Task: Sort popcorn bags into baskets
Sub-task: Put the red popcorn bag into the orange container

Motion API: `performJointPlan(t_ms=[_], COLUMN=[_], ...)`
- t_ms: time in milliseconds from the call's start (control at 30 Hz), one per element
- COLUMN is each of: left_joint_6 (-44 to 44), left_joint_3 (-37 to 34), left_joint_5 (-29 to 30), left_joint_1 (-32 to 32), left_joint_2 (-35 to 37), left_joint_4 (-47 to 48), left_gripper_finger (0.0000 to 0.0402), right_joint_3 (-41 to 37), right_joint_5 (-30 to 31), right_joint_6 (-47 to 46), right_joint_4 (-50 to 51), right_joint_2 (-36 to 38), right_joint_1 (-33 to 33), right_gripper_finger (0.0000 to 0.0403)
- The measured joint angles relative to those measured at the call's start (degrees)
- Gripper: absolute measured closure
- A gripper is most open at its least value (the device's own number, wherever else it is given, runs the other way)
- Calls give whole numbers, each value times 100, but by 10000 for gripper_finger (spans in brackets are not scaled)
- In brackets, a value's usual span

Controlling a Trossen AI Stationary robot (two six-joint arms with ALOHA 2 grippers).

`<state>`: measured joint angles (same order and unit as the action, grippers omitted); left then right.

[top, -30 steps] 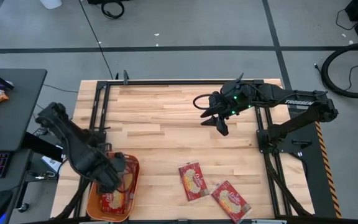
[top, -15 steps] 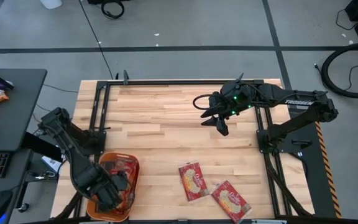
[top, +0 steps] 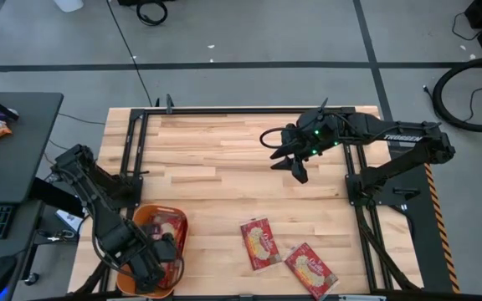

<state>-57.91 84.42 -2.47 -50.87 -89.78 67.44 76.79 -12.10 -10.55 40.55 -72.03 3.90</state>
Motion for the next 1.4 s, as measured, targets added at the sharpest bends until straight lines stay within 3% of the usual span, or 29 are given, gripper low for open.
performJointPlan(t_ms=[200,467,633,933,1133,1267,1400], left_joint_6=[-111,425,936,1443,2586,3046,3394], left_joint_3=[-194,-299,-299,-299,-299,-299,-299], left_joint_5=[829,951,1010,811,848,1009,1017], left_joint_1=[46,507,1094,2083,2460,2656,2829], left_joint_2=[2,8,20,20,20,20,20], left_joint_4=[24,-238,-511,-1400,-2149,-2253,-2190], left_gripper_finger=[241,242,242,242,242,242,242], right_joint_3=[-80,-802,-1325,-1346,-1346,-1346,-1501], right_joint_5=[-2,24,465,747,371,308,629], right_joint_6=[-17,-227,-443,-1069,-1819,-2335,-2892], right_joint_4=[20,-35,-327,-310,-19,63,-165], right_joint_2=[-2,-7,-12,-863,-1451,-1631,-1690], right_joint_1=[-226,-996,-1588,-2552,-3103,-3546,-4094], right_gripper_finger=[229,229,229,229,229,229,229])
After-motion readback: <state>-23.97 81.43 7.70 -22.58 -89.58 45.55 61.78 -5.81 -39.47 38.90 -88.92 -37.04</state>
